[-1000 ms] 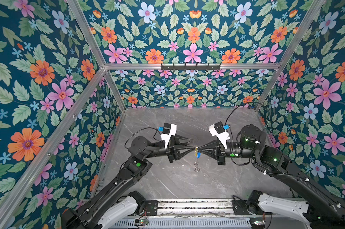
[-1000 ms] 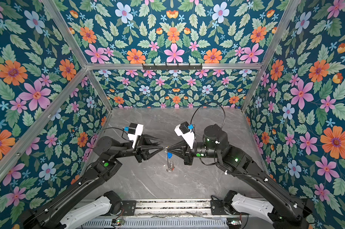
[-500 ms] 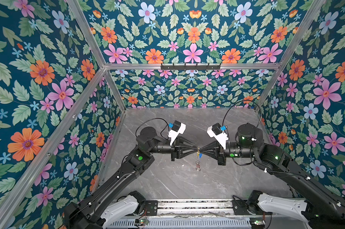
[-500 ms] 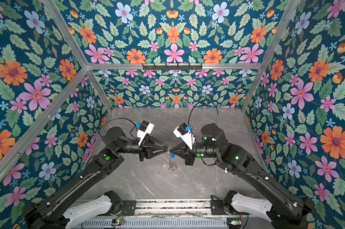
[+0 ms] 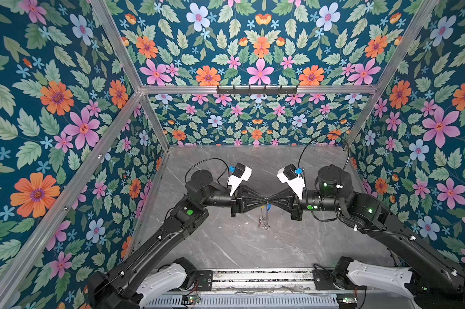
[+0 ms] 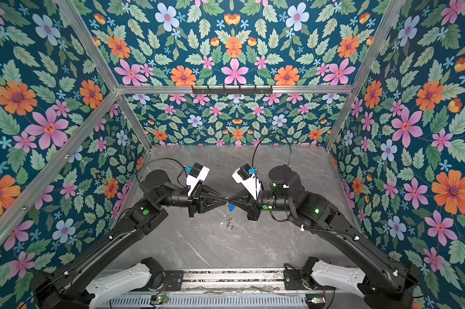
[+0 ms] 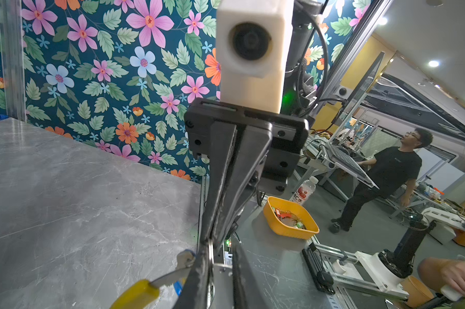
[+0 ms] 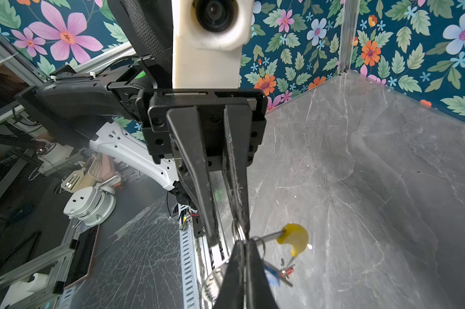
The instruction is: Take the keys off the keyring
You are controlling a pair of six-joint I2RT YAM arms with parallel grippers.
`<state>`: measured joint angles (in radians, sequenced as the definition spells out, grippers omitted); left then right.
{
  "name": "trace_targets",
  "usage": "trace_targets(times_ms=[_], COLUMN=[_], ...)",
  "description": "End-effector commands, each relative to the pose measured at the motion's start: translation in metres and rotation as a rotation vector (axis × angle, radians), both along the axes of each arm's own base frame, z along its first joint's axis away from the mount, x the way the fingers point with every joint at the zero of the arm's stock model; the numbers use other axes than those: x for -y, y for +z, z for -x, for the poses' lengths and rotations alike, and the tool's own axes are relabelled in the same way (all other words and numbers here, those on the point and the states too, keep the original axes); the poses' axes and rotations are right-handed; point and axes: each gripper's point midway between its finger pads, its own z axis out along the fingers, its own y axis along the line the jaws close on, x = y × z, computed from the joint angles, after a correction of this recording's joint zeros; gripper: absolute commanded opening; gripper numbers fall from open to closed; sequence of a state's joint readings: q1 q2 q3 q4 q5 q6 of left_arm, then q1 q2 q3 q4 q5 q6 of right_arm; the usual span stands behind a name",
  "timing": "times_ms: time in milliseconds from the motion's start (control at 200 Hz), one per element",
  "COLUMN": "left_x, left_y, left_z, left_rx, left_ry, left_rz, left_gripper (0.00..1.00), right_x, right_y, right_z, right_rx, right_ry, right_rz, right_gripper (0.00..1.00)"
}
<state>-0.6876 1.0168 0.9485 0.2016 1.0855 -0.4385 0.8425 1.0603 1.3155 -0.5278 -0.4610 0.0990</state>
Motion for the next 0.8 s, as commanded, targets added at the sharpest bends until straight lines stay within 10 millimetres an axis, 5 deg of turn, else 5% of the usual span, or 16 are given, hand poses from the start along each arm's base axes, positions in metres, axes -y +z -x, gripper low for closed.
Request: trace_targets(times_ms=[0, 170, 400, 570, 795], left_x=[-0.001, -0.001, -0.008, -0.019, -0.024], left_y=[0.002, 0.0, 0.003, 0.015, 0.023], left_z=[0.004, 0.002, -0.004, 0.004, 0.02], left_rx=[0.023, 0.032, 0.137, 0.228, 0.283], left_ry=[-0.023, -0.007, 0.107, 0.141, 0.08], left_rz=[0.007, 0.004, 0.045, 0.133, 0.204], left_gripper=[0.16, 0.0, 0.0, 0.0, 0.0], right_x=[-0.001, -0.003, -0.006, 0.011, 0.006], right_y=[0.009, 0.011, 0.019, 0.036, 0.016], right_z=[-0.005, -0.006, 0.0, 0.004, 0.014], right_rx=[0.032, 0.028, 0.035, 0.148, 0.153], right_ry=[-0.019, -0.017, 0.012, -0.042, 0.03], right_rz=[-0.024, -0.039, -0.098, -0.233, -0.263], right_gripper=[0.0, 0.0, 0.0, 0.34, 0.5])
